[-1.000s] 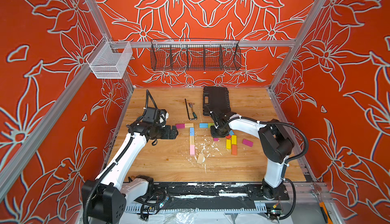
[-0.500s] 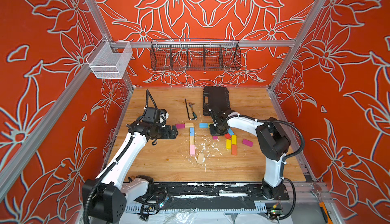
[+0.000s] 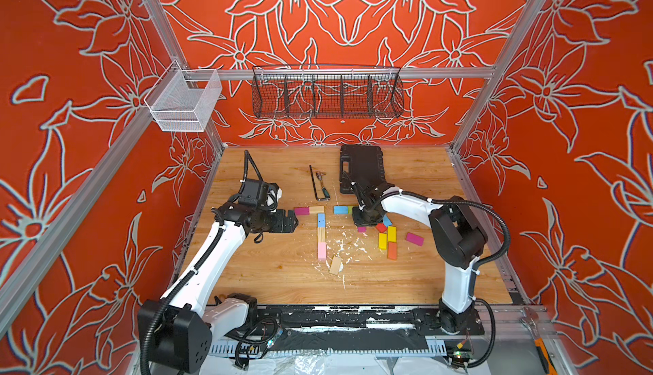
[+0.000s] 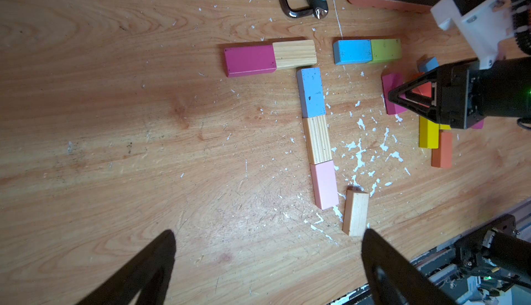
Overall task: Assemble the number 7 with building blocks
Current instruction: Assemble the building block at the center of the board.
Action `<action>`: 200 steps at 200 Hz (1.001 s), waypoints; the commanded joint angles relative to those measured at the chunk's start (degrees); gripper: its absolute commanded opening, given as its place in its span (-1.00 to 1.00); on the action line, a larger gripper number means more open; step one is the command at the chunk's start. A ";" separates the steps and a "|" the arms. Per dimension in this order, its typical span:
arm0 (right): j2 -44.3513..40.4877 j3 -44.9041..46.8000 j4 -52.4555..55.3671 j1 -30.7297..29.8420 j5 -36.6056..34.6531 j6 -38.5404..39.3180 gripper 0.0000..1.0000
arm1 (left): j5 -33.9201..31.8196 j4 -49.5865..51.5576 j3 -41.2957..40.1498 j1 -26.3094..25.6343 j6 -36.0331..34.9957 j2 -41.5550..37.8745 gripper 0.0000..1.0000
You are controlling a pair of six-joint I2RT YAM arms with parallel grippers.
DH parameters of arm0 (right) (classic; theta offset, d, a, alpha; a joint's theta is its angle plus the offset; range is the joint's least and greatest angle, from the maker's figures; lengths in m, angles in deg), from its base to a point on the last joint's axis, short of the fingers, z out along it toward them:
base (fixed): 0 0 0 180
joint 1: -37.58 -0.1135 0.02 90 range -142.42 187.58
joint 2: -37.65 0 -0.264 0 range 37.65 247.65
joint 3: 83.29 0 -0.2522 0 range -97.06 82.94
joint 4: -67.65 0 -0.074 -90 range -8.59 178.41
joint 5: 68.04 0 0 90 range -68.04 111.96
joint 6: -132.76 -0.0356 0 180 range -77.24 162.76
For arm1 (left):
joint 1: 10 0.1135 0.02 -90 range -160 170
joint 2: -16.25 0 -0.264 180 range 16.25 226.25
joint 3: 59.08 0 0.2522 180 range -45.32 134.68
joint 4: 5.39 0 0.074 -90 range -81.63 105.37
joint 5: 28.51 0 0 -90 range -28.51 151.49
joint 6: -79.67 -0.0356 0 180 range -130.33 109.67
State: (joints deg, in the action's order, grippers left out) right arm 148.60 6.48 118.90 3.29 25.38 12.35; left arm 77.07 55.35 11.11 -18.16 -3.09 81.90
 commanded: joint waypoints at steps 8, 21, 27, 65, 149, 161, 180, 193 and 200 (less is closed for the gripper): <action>2.16 -0.68 1.64 0.76 -1.53 0.47 -0.74 | 0.69 -0.23 -0.74 0.60 -0.92 0.48 0.95; 2.29 -0.69 1.53 0.88 -1.43 0.44 -0.70 | 0.71 -0.31 -0.74 0.69 -0.92 0.54 0.95; 2.38 -0.79 1.59 0.97 -1.40 0.38 -0.65 | 0.73 -0.31 -0.70 0.69 -0.92 0.62 0.95; 0.42 0.01 0.84 0.99 0.40 -0.22 0.04 | 1.03 -0.31 -0.70 0.87 -0.92 0.71 0.95; -28.70 19.25 -13.26 -1.05 8.40 -16.76 0.94 | 1.56 -0.40 -0.62 1.11 -1.00 0.35 0.95; -32.27 24.12 -18.36 -1.11 10.22 -21.95 0.95 | 1.73 -0.44 -0.62 1.13 -1.01 0.32 0.95; -36.58 33.15 -30.83 -1.38 12.68 -31.35 0.95 | 1.96 -0.49 -0.61 1.22 -1.01 0.41 0.95; -38.19 37.53 -37.67 -1.57 12.52 -36.03 0.94 | 2.02 -0.49 -0.56 1.22 -1.01 0.31 0.95; -38.44 38.80 -40.37 -1.73 12.11 -37.16 0.94 | 2.06 -0.49 -0.62 1.22 -1.01 0.29 0.95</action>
State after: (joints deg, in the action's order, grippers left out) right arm 111.03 39.46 92.98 2.16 35.96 -11.83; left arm 78.18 55.15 11.11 -17.44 -3.09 82.23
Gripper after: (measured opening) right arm 0.972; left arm 0.978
